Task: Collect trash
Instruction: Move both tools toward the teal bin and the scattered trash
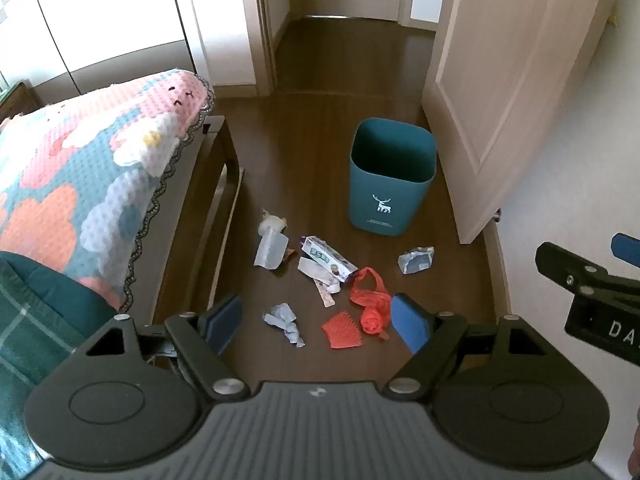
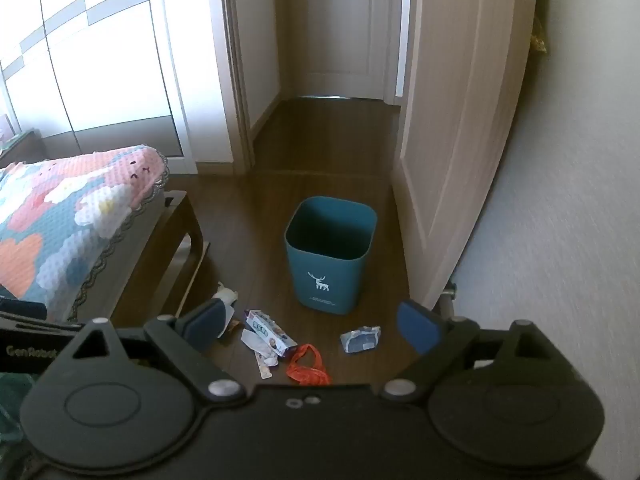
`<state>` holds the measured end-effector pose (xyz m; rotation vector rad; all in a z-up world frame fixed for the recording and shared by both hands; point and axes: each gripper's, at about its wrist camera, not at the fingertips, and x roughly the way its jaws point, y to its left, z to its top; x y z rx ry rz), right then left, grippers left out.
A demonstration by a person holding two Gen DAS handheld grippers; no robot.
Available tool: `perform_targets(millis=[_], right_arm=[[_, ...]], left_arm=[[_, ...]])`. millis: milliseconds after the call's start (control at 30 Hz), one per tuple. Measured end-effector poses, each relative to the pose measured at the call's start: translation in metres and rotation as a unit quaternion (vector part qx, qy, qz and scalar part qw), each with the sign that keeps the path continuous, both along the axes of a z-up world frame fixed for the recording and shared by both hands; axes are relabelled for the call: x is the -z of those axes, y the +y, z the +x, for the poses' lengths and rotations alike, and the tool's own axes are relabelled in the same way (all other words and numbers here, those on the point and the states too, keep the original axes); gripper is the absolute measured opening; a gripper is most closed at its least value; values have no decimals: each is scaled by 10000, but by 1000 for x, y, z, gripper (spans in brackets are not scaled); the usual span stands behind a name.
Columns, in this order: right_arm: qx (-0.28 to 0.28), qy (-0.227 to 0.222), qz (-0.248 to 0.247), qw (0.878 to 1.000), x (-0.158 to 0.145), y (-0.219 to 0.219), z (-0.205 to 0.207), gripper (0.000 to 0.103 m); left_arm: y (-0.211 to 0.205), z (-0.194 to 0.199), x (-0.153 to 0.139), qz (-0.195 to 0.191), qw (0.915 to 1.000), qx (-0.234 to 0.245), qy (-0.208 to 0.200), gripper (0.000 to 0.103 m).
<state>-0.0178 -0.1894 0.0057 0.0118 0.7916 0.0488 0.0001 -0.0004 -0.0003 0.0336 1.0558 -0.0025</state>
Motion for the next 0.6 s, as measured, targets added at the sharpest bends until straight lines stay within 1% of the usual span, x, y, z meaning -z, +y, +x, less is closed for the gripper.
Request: perform_targets(millis=[167,267,300,367,433,600], right_arm=[[31,5,-21,10000,-1,-1,-1,93],[40,-5,-21,10000,-3,-1,0,93],[-26,-38,-4,10000,-5,3,-8,93],[-33,-49,0,10000,-7,5,-8,93],[-49,-49,41,10000,-5,-3,-6,93],[-99,-73,40,9999,-7,-4,-7,93]], left_arm=[[1,0,0,-30,10000,5,10,82],[-1,-2,-6,-38,10000,-7,3,82],[1,-2,-7,-57,10000,26,-2,82],[2,-1,-8,-45,10000,16,1,82],[0,0,-10,-23,10000,33,29,82],[2,-1,-10,-36,10000,28,-41,82]])
